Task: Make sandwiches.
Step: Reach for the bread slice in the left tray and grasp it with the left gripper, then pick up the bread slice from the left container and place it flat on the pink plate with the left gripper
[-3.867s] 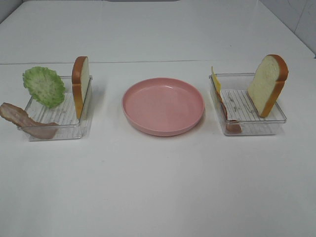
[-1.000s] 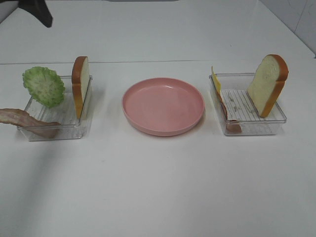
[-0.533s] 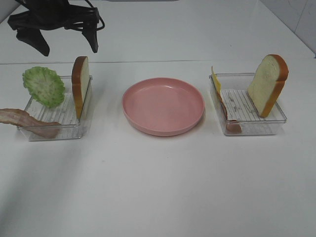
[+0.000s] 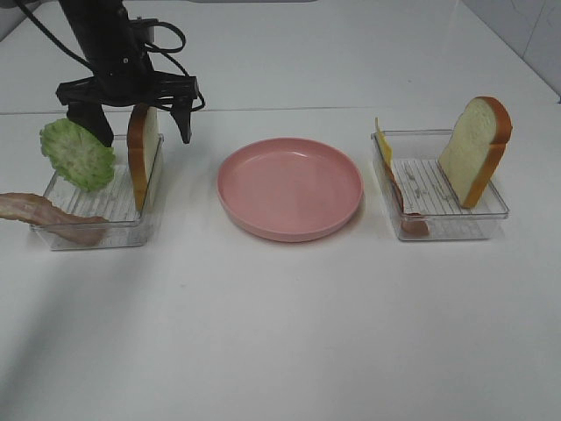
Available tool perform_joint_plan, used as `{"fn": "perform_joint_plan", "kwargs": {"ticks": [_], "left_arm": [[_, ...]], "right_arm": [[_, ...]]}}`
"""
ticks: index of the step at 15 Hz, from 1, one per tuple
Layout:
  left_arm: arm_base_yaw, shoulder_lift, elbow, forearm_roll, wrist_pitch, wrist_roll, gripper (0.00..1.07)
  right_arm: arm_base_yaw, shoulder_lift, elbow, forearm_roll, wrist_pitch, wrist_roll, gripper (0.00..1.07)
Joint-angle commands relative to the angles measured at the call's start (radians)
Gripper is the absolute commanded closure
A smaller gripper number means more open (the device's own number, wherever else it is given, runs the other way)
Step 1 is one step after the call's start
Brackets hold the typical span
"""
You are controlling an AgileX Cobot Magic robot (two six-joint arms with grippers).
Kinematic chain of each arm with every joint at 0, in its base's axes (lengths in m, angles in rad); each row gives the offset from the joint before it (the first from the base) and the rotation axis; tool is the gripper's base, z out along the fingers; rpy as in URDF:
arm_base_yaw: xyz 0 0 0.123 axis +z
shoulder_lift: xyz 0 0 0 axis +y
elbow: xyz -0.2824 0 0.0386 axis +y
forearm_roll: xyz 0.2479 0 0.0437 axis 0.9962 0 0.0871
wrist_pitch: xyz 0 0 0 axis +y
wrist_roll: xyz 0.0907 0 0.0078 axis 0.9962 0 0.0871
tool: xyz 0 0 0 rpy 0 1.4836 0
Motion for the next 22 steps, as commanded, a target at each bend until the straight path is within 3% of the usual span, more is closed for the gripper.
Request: {"fn": "perform_joint_plan", "kwargs": {"ticks": [1,2,3,4,5,10,13,17,20,21,22], "left_arm": [[-0.003,0.001,-0.012,0.015,0.007,-0.005,0.23],[-0.003,0.001,-0.012,0.023,0.008,-0.007,0.31],[-0.003,0.001,-0.012,0.028,0.011,-0.008,0.56],[-0.003,0.001,-0.012,0.027,0.004,-0.008,0.90],[-0.003,0.001,-0.012,0.027,0.003,-0.008,1.06],[-0.003,-0.006,-0.095,0.060,0.134,-0.009,1.07],[-0.001,-0.094,-0.159,0.038,0.130,-0.009,1.07],[-0.001,-0.167,-0.174,0.010,0.129,-0.002,1.07],[-0.003,-0.155,-0.184,-0.185,0.065,0.071,1.07],[-0.003,-0.137,-0.184,-0.281,0.037,0.124,1.07],[-0.003,-0.083,-0.184,-0.479,0.007,0.229,1.07]], "right_arm": [[-0.004,-0.021,0.003,0.000,-0.008,-0.002,0.11],[-0.004,-0.021,0.003,0.000,-0.008,-0.002,0.11],[-0.004,-0.021,0.003,0.000,-0.008,-0.002,0.11],[-0.004,-0.021,0.003,0.000,-0.008,-0.002,0.11],[-0.004,-0.021,0.003,0.000,-0.008,-0.002,0.11],[-0.004,-0.021,0.003,0.000,-0.008,-0.002,0.11],[-0.004,-0.021,0.003,0.000,-0.008,-0.002,0.11],[-0.004,-0.021,0.003,0.000,-0.008,-0.002,0.11],[-0.004,-0.021,0.003,0.000,-0.008,-0.002,0.11],[-0.004,-0.021,0.003,0.000,-0.008,-0.002,0.11],[-0.004,-0.021,0.003,0.000,-0.008,-0.002,0.11]]}}
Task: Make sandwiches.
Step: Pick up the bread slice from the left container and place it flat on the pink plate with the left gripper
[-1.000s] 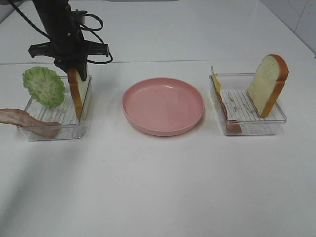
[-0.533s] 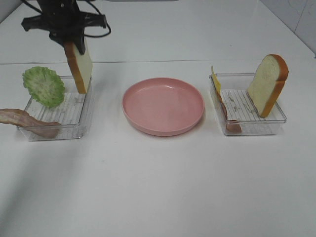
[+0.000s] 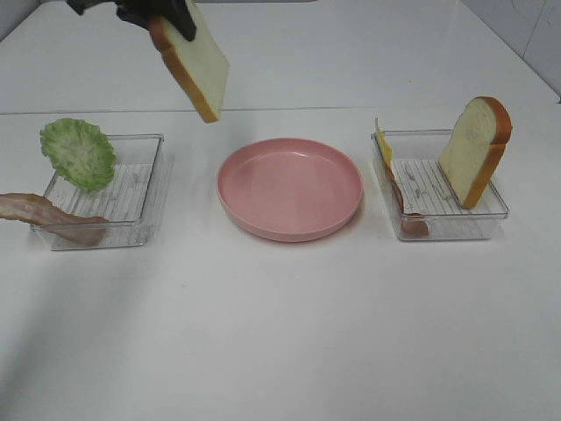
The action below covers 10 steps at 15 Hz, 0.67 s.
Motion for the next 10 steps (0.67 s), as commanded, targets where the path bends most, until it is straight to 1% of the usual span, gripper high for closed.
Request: {"fn": "perform_joint_plan", "kwargs": {"ticks": [1,2,3,4,5,6,7,8,10], "left_arm": [[-0.003,0.054,-0.002,-0.177,-0.030,0.092,1.07],[-0.003,0.088,-0.002,-0.253,-0.031,0.130,1.07],[-0.003,0.109,-0.002,-0.291,-0.031,0.146,1.07],[-0.003,0.181,-0.002,-0.416,-0.030,0.186,1.07],[-0.004,0.198,-0.002,-0.439,-0.030,0.193,1.07],[-0.012,0.226,-0.002,-0.465,-0.034,0.212,1.07],[-0.015,0.241,-0.002,-0.472,-0.035,0.223,1.07],[-0.045,0.285,-0.002,-0.472,-0.075,0.263,1.07],[-0.058,0.308,-0.002,-0.476,-0.124,0.256,1.07]], "right_arm": [[-0.004,-0.021,0.003,0.000,-0.008,-0.002,0.11],[-0.004,-0.021,0.003,0.000,-0.008,-0.002,0.11],[-0.004,-0.021,0.003,0.000,-0.008,-0.002,0.11],[-0.004,-0.021,0.003,0.000,-0.008,-0.002,0.11],[-0.004,-0.021,0.003,0.000,-0.008,-0.002,0.11],[-0.004,-0.021,0.003,0.000,-0.008,-0.002,0.11],[-0.004,-0.021,0.003,0.000,-0.008,-0.002,0.11],[-0.004,-0.021,0.003,0.000,-0.008,-0.002,0.11],[-0.004,-0.021,0.003,0.000,-0.008,-0.002,0.11]]}}
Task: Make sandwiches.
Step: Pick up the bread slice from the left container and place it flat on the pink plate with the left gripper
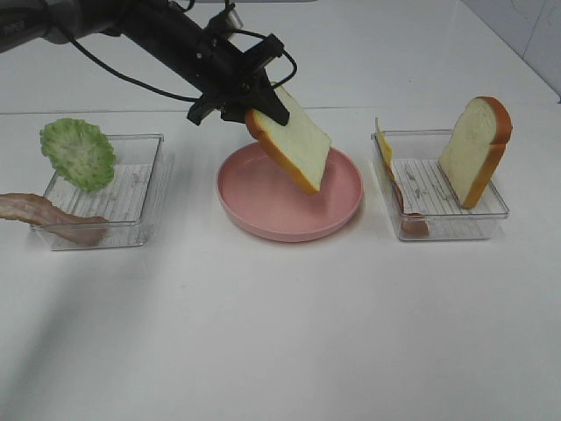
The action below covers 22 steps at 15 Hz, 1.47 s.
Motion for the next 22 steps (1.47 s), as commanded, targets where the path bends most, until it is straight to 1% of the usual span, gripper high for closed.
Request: {"fn": "perform_joint_plan", "kwargs": {"ticks": [1,4,5,7,9,10,15,17,18,19,20,21,22], "left_arm": [[-0.025,0.030,-0.002,-0.028,-0.068,0.005,1.07],[-0.032,0.051,-0.002,-0.029,-0.102,-0.013,1.07],[-0.032,0.057,-0.002,-0.024,-0.101,-0.041,1.07],[-0.032,0.060,-0.002,-0.004,-0.110,-0.052,1.07],[-0.032,0.070,-0.002,-0.010,-0.106,-0.063,1.07],[-0.032,0.080,-0.002,-0.011,-0.105,-0.085,1.07],[-0.050,0.107,-0.002,-0.011,-0.110,-0.093,1.07],[-0.050,0.107,-0.002,0.008,-0.116,-0.104,0.94],[-0.050,0.107,-0.002,0.031,-0.111,-0.121,0.80],[-0.050,0.107,-0.002,0.050,-0.101,-0.153,0.61],[-0.050,0.104,-0.002,0.078,-0.098,-0.211,0.33],[-0.050,0.102,-0.009,0.099,-0.096,-0.221,0.24],[-0.050,0.102,-0.016,0.108,-0.089,-0.222,0.22]], "right_arm": [[-0.004,-0.021,0.003,0.000,-0.008,-0.002,0.11],[-0.004,-0.021,0.003,0.000,-0.008,-0.002,0.11],[-0.004,-0.021,0.003,0.000,-0.008,-0.002,0.11],[-0.004,-0.021,0.003,0.000,-0.008,-0.002,0.11],[-0.004,-0.021,0.003,0.000,-0.008,-0.002,0.11],[-0.004,-0.021,0.003,0.000,-0.008,-0.002,0.11],[-0.004,-0.021,0.003,0.000,-0.008,-0.002,0.11],[-0.004,-0.021,0.003,0.000,-0.008,-0.002,0.11],[-0.004,-0.021,0.003,0.000,-0.008,-0.002,0.11],[-0.004,-0.021,0.003,0.000,-0.008,-0.002,0.11],[-0.004,-0.021,0.003,0.000,-0.008,-0.002,0.11],[-0.004,-0.021,0.003,0.000,-0.008,-0.002,0.11],[-0.004,-0.021,0.003,0.000,-0.008,-0.002,0.11]]}}
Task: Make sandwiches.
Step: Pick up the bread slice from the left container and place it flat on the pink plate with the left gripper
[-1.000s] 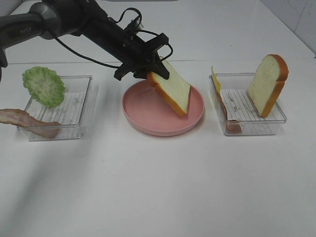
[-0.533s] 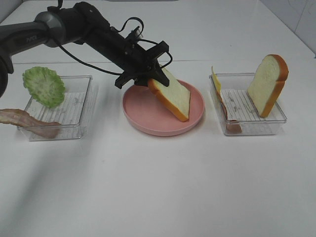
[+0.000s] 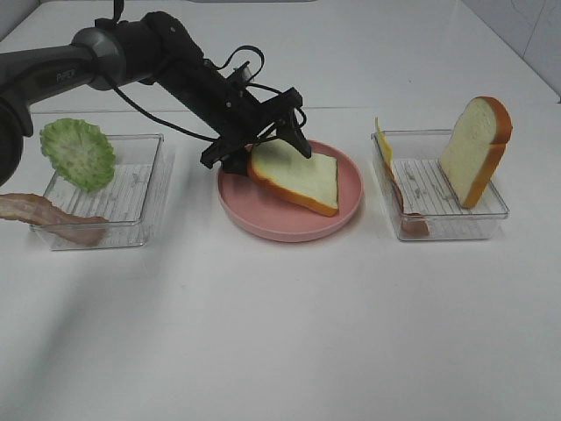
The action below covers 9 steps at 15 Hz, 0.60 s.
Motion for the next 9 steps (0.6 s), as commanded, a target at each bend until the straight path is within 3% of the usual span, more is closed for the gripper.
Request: {"fn": "perform_joint_plan", "kwargs": {"ticks": [1,3,4,8,9], "left_arm": [[-0.007,-0.003,-0.038,0.049,0.033,-0.039,0.20],[-0.008,-0.003,-0.120,0.191,0.106,-0.149,0.20],[-0.012,-0.003,-0.157,0.249,0.141,-0.177,0.20],[-0.043,-0.003,-0.278,0.451,0.279,-0.257,0.21],[-0.047,-0.006,-0.286,0.464,0.282,-0.257,0.21]], "right_arm": [[-0.004,-0.021,0.003,0.000,-0.008,-0.002,0.11],[-0.004,-0.021,0.003,0.000,-0.008,-0.002,0.11],[-0.004,-0.021,0.003,0.000,-0.008,-0.002,0.11],[-0.004,-0.021,0.003,0.000,-0.008,-0.002,0.11],[-0.004,-0.021,0.003,0.000,-0.008,-0.002,0.11]]}}
